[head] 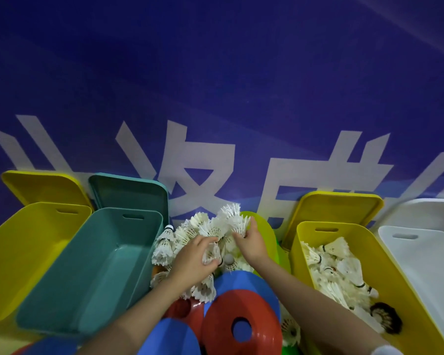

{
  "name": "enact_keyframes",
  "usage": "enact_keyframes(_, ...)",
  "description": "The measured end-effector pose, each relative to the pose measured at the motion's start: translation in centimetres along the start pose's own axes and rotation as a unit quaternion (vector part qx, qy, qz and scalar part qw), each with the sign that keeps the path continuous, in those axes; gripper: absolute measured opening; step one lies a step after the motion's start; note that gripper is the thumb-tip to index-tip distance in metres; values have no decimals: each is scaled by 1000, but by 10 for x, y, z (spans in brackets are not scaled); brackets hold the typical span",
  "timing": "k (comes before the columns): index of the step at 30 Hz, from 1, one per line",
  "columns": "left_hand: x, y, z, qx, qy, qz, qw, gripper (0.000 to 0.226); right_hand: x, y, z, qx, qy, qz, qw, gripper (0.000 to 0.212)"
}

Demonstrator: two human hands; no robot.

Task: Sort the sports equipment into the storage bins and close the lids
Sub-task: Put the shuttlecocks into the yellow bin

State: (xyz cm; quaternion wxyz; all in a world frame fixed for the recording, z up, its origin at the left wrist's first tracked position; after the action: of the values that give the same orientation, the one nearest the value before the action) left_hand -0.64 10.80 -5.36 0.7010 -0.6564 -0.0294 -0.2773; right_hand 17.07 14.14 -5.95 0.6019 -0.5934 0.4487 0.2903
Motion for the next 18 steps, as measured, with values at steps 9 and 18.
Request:
enact_keyframes(9, 36, -11, -10, 62, 1, -98, 993, 48, 25, -56, -36, 21, -50, 41, 998, 50)
enact_keyframes(18, 94, 11, -24, 67, -61, -180, 980, 49, 72, -121, -64, -21, -1, 23, 1000, 41)
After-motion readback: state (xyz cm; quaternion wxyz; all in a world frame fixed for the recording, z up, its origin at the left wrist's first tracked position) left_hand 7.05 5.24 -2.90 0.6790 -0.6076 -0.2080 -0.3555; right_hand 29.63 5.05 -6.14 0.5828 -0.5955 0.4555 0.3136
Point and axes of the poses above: each hand's wrist, its own z-axis towards the middle knuckle, its own y-axis out of the palm, x = y × z, the point moved 4 cm from there along z, towards the middle knuckle, and after that the axes turned 6 degrees about z, right-handed, at the moved point
